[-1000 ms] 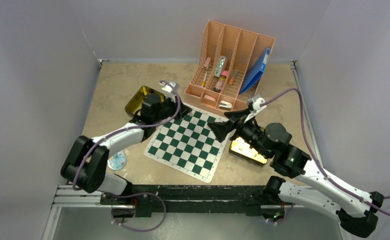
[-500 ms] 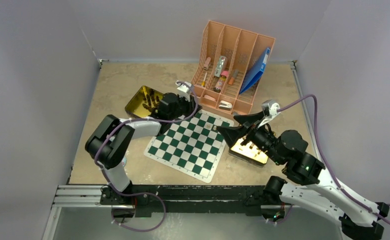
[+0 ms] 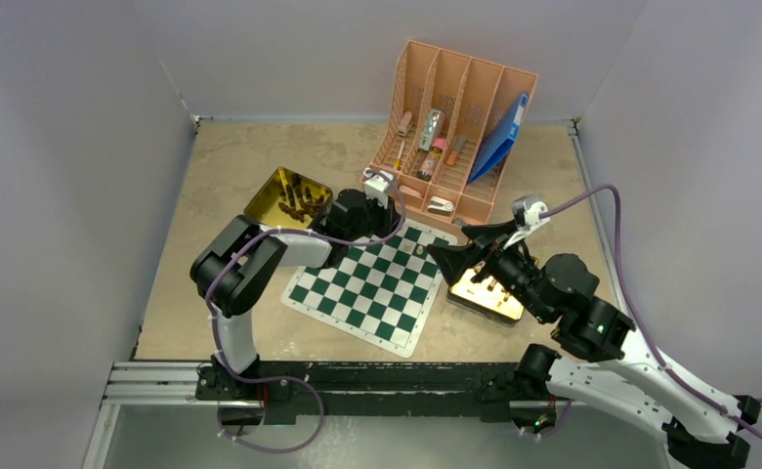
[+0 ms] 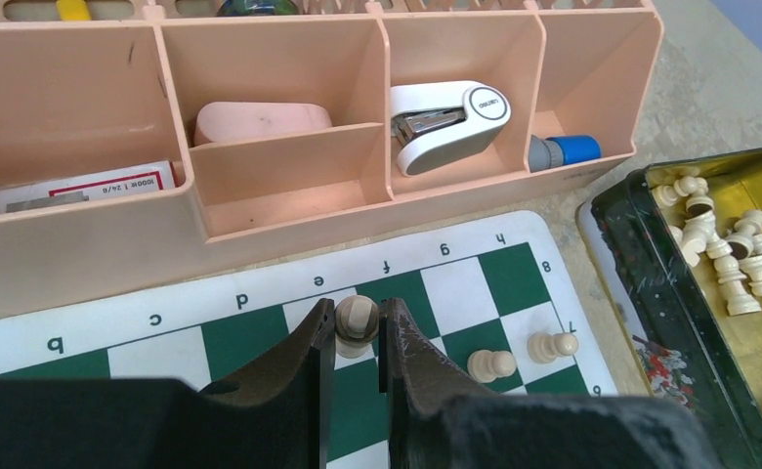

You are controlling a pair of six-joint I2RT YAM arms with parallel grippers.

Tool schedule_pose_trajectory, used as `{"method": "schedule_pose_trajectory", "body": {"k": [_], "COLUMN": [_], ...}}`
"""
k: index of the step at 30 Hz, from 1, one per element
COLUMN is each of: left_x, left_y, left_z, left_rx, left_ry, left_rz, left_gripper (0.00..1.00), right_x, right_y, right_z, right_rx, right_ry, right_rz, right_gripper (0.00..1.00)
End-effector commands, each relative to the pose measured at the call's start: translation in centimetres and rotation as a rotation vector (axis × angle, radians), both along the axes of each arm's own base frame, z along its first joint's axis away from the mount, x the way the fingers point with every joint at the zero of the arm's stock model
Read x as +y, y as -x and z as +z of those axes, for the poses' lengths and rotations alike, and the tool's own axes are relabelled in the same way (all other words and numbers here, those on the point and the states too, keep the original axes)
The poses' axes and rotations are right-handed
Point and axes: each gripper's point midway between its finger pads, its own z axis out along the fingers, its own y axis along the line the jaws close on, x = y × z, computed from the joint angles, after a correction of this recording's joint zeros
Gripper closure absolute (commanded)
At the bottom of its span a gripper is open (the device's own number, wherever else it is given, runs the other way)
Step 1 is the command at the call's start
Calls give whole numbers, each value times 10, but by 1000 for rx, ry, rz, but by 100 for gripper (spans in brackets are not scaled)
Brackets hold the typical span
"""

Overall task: Set up the chess pieces on the board
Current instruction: Place the chess piece on the chessboard.

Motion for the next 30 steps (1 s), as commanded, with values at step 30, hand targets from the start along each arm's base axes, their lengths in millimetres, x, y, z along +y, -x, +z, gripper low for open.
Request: {"method": "schedule_pose_trajectory", "body": {"k": [30], "left_x": [19], "left_y": [-37], "left_z": [1], "left_rx": [-140], "left_ry": [-102], "left_rz": [158], "left_gripper": [100], "right_x": [-4], "right_y": [-13], "right_z": [0], "right_rx": [-36], "right_ry": [37], "right_rz": [-62], "right_gripper": [1]}}
